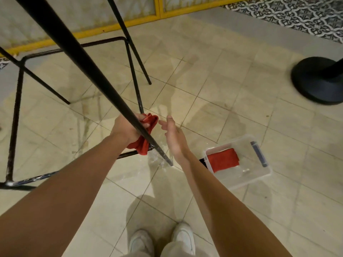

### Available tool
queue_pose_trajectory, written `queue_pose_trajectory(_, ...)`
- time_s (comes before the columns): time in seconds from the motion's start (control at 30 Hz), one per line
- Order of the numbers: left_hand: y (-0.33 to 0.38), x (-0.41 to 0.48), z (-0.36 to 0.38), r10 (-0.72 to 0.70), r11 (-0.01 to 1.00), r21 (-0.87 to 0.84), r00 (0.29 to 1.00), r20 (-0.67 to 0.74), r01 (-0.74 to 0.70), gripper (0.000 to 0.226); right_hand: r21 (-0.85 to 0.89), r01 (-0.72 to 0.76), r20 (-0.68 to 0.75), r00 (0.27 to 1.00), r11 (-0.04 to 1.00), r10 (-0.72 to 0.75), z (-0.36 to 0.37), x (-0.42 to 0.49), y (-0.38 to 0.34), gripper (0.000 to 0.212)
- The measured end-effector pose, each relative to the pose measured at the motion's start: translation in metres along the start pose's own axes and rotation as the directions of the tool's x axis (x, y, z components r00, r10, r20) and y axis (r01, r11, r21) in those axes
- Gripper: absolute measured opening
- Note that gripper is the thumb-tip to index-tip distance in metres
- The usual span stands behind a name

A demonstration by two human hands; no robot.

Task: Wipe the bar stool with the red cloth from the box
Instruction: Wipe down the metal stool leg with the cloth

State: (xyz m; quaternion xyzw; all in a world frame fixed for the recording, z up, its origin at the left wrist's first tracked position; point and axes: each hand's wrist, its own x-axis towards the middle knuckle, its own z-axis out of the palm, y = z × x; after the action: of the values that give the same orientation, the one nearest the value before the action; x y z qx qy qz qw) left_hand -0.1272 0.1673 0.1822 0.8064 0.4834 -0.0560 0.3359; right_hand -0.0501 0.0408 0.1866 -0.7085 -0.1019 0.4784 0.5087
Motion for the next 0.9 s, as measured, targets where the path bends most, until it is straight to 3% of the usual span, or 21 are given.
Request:
queue_pose_trajectory(0.13, 0.007, -0.012, -0.003, 0.065, 0.993, 0.088, 0.992, 0.106, -0.075, 0.017, 0.005, -0.018, -0.01, 1.0, 1.0, 0.018, 0.003, 0.008, -0.004, 0.057)
queue_pose_trajectory(0.27, 0.024, 0.002, -0.009, 0.084, 0.983, 0.169, 0.995, -0.045, -0.075, 0.027, -0.004, -0.033, -0.001, 0.999, 0.999, 0.033, 0.006, 0.013, -0.008, 0.056)
queue_pose_trajectory(0.4, 0.027, 0.007, -0.011, 0.064, 0.986, 0.158, 0.996, -0.063, -0.054, 0.031, 0.001, -0.032, -0.004, 0.999, 0.999, 0.032, 0.008, 0.018, -0.011, 0.055)
queue_pose_trajectory(0.57, 0.022, 0.006, -0.015, 0.106, 0.974, 0.197, 0.994, 0.034, -0.111, 0.028, -0.01, -0.002, -0.021, 1.0, 1.0, 0.002, 0.011, 0.023, -0.013, 0.055)
queue_pose_trajectory(0.77, 0.029, 0.017, -0.02, 0.098, 0.993, 0.084, 0.987, -0.126, -0.088, 0.028, 0.009, 0.014, -0.014, 1.0, 1.0, -0.014, 0.016, 0.029, -0.013, 0.053)
queue_pose_trajectory(0.9, 0.021, 0.011, -0.015, 0.099, 0.99, 0.103, 0.995, -0.026, -0.096, 0.031, 0.043, 0.01, -0.011, 1.0, 0.999, -0.01, 0.014, 0.033, -0.012, 0.056)
